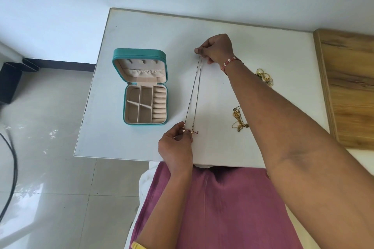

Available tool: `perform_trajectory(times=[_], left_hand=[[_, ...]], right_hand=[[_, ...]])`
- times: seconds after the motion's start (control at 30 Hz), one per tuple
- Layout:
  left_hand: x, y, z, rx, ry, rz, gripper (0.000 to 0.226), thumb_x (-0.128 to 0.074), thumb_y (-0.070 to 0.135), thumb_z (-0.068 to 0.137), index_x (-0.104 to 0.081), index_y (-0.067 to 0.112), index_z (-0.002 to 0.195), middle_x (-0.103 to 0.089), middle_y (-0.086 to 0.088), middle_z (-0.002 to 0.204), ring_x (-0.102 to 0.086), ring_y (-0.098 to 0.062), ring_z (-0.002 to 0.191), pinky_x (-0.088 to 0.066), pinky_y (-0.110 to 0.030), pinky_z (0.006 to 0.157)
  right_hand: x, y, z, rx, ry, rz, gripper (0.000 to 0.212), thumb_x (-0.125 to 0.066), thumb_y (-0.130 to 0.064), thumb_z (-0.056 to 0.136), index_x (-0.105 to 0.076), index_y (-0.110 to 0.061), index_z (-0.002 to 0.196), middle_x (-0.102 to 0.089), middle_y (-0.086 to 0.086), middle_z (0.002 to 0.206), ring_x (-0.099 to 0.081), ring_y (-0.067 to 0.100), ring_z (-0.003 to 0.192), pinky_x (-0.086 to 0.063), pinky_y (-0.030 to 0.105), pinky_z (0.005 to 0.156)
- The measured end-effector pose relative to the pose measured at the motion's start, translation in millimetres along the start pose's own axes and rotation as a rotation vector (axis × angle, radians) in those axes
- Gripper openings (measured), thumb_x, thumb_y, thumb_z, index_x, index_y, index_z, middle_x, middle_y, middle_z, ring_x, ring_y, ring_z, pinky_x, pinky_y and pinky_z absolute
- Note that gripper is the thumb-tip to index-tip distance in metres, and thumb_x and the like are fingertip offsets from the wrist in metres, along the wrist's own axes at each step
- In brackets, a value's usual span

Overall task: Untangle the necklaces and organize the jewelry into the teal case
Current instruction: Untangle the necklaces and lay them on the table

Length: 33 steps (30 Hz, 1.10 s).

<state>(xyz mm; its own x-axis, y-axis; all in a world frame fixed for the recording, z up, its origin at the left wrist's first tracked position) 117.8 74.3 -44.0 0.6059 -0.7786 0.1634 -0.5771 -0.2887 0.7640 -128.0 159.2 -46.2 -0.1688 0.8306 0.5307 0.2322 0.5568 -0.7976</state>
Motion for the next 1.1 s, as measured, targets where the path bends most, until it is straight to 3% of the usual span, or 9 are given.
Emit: perform_trajectory(times=[0.23,0.43,0.63,0.87,1.1], left_hand=[[3,0,2,-0.021,-0.015,0.002,0.021,-0.064,-0.001,0.081,-0.066,0.019,0.087,-0.062,0.003,0.072,-0.063,-0.006,0.052,-0.054,-0.027,0.072],[6,1,2,-0.011,-0.009,-0.061,0.016,-0.061,-0.001,0.084,-0.066,0.013,0.089,-0.060,0.001,0.068,-0.062,-0.010,0.055,-0.053,-0.016,0.057],[8,8,-9,-0.014,-0.046,-0.081,0.010,-0.061,0.004,0.085,-0.065,0.012,0.089,-0.060,-0.003,0.070,-0.060,-0.006,0.054,-0.057,-0.026,0.066],[-20,23,-45,-0.055,-0.226,-0.075,0.008,-0.059,0.004,0.086,-0.064,0.011,0.088,-0.059,-0.003,0.068,-0.059,-0.014,0.063,-0.057,-0.031,0.073],[-52,18,-56,-0.025,-0.338,0.034,0.007,-0.059,0.006,0.086,-0.064,0.010,0.089,-0.060,-0.003,0.073,-0.060,-0.014,0.064,-0.057,-0.031,0.077]], right_hand=[[-1,-3,1,-0.006,-0.041,-0.043,0.023,-0.077,-0.016,0.071,-0.059,-0.016,0.057,-0.060,0.003,0.059,-0.050,0.017,0.046,-0.054,0.045,0.065],[3,-4,-10,-0.004,0.045,0.148,0.022,-0.072,-0.013,0.078,-0.057,-0.014,0.062,-0.058,0.006,0.056,-0.050,0.008,0.037,-0.045,0.021,0.041],[19,6,-59,0.009,0.161,0.325,0.014,-0.066,-0.010,0.083,-0.060,-0.010,0.070,-0.059,0.008,0.058,-0.051,0.006,0.038,-0.047,0.021,0.042],[46,37,-147,-0.079,0.258,0.451,0.009,-0.063,-0.011,0.086,-0.062,-0.003,0.081,-0.058,0.009,0.060,-0.052,0.005,0.041,-0.049,0.022,0.043],[57,92,-203,-0.168,0.276,0.261,0.009,-0.064,-0.009,0.084,-0.066,-0.007,0.076,-0.062,0.004,0.065,-0.056,0.016,0.055,-0.053,0.037,0.063]])
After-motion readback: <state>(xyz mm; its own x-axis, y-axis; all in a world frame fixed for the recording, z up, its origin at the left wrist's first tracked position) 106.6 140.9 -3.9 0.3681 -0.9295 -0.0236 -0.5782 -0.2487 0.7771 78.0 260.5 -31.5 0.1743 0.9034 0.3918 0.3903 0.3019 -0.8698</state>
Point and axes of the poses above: each hand's wrist, its own z-axis towards the middle knuckle, its own x-axis out of the back of the hand, y = z × x, the point moved 1 cm from there along z, towards the middle knuckle
